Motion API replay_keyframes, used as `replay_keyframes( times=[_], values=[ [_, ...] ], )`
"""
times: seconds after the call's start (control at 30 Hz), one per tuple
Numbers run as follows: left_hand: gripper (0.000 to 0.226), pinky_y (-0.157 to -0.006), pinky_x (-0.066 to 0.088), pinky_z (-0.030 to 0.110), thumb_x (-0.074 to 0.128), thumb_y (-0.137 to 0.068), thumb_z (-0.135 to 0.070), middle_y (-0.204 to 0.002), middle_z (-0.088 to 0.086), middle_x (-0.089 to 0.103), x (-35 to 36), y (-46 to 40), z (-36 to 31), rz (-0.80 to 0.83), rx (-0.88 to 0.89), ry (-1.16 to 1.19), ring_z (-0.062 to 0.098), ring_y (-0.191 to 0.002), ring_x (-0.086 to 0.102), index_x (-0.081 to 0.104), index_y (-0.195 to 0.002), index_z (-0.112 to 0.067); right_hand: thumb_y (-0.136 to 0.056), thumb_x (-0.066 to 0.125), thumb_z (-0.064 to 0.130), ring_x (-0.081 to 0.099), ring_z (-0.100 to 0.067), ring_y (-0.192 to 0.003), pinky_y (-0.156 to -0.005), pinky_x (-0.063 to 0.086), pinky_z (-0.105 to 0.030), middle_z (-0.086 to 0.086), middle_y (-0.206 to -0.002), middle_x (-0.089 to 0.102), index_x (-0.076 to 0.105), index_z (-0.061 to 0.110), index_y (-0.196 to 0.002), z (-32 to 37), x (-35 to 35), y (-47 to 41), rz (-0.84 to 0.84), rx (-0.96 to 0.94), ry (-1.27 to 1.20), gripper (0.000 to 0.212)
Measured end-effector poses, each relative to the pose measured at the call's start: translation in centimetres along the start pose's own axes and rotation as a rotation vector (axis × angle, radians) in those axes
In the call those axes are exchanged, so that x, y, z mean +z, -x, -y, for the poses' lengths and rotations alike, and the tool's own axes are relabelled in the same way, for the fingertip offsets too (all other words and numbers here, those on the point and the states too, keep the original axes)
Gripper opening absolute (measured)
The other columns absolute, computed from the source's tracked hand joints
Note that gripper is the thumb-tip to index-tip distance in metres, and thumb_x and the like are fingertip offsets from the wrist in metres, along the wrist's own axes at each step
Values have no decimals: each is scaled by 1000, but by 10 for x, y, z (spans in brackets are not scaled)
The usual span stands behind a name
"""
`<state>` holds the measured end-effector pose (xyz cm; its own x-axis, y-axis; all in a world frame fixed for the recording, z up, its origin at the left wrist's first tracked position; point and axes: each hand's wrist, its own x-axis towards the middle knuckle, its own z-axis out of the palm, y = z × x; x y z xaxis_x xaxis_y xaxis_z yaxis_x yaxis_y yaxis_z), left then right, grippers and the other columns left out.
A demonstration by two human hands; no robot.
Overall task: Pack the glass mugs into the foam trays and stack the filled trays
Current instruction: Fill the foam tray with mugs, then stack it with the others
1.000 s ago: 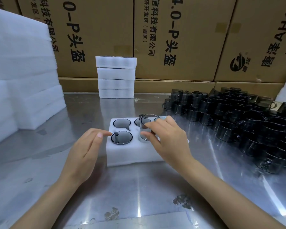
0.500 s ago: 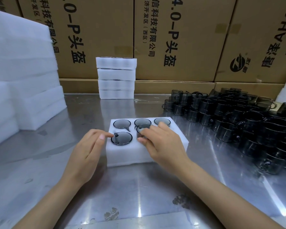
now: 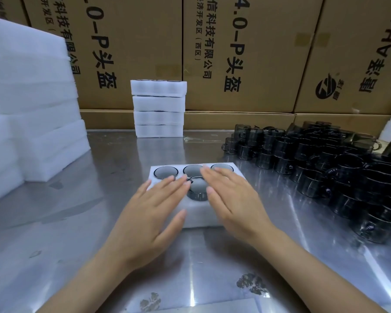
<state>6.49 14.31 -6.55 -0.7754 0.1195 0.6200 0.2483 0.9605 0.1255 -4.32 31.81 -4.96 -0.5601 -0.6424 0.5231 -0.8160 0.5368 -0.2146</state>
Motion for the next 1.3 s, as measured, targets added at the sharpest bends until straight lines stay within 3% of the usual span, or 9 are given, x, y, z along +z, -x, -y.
replay_keyframes(
  times=[0.13,0.3,0.4,0.5,0.6,0.73,0.87,1.1,1.3],
  values=[
    [51,-110,17,32,30,-93,-42,-139,-11,50,8,-3,-2,104,-16,-32,14,-132,43,56,-132,-20,-101,24,36,19,-3,-141,-112,10,-25,18,-150,33,36,31,-145,-2,6,0,113,15,120,46],
    [46,-107,26,33,34,-91,-39,-124,-9,63,7,-8,-3,36,-18,-33,12,-119,56,68,-116,-21,-101,24,37,17,-3,-142,-114,8,-28,18,-152,30,35,31,-145,-1,6,1,142,23,136,46],
    [41,-99,38,37,36,-89,-36,-100,-8,72,6,-20,-7,-45,-17,-74,15,-102,66,73,-96,-19,-99,23,41,30,-6,-136,-110,18,-27,16,-143,45,47,30,-138,-1,7,0,58,10,80,47],
    [35,-90,45,40,40,-88,-35,-75,-5,65,12,-31,-12,-80,-22,-140,21,-76,63,67,-76,-16,-95,28,40,46,-5,-116,-95,35,-23,15,-119,63,63,28,-119,-10,4,-5,-184,127,-184,45],
    [31,-81,47,37,49,-83,-39,-79,-2,62,22,-28,-13,-35,16,-217,25,-74,59,67,-80,-14,-97,33,34,49,-11,-116,-90,33,-21,11,-123,61,64,24,-117,-42,-5,-10,-358,321,-203,38],
    [34,-78,44,34,52,-82,-45,-84,-2,64,26,-26,-5,-21,74,-277,25,-79,61,67,-84,-14,-94,45,19,43,-19,-125,-94,38,-35,1,-137,48,58,18,-124,-89,-23,-5,-446,579,-29,33],
    [34,-80,43,31,52,-83,-46,-87,-4,65,27,-25,-2,-31,78,-244,24,-82,62,68,-87,-16,-88,50,9,40,-31,-122,-94,37,-46,-9,-136,47,58,11,-123,-112,-43,0,-592,671,227,35],
    [34,-79,43,29,51,-84,-44,-93,-6,66,27,-23,1,-37,78,-189,22,-87,63,70,-93,-18,-85,53,9,41,-39,-112,-90,33,-48,-19,-123,53,58,7,-122,-138,-60,9,-450,801,537,36],
    [33,-80,40,26,50,-83,-43,-93,-7,66,26,-22,-1,-61,72,-178,21,-87,63,70,-94,-19,-90,50,18,40,-36,-111,-92,26,-41,-14,-122,57,65,16,-113,-143,-65,7,-343,857,642,28]
  ],
)
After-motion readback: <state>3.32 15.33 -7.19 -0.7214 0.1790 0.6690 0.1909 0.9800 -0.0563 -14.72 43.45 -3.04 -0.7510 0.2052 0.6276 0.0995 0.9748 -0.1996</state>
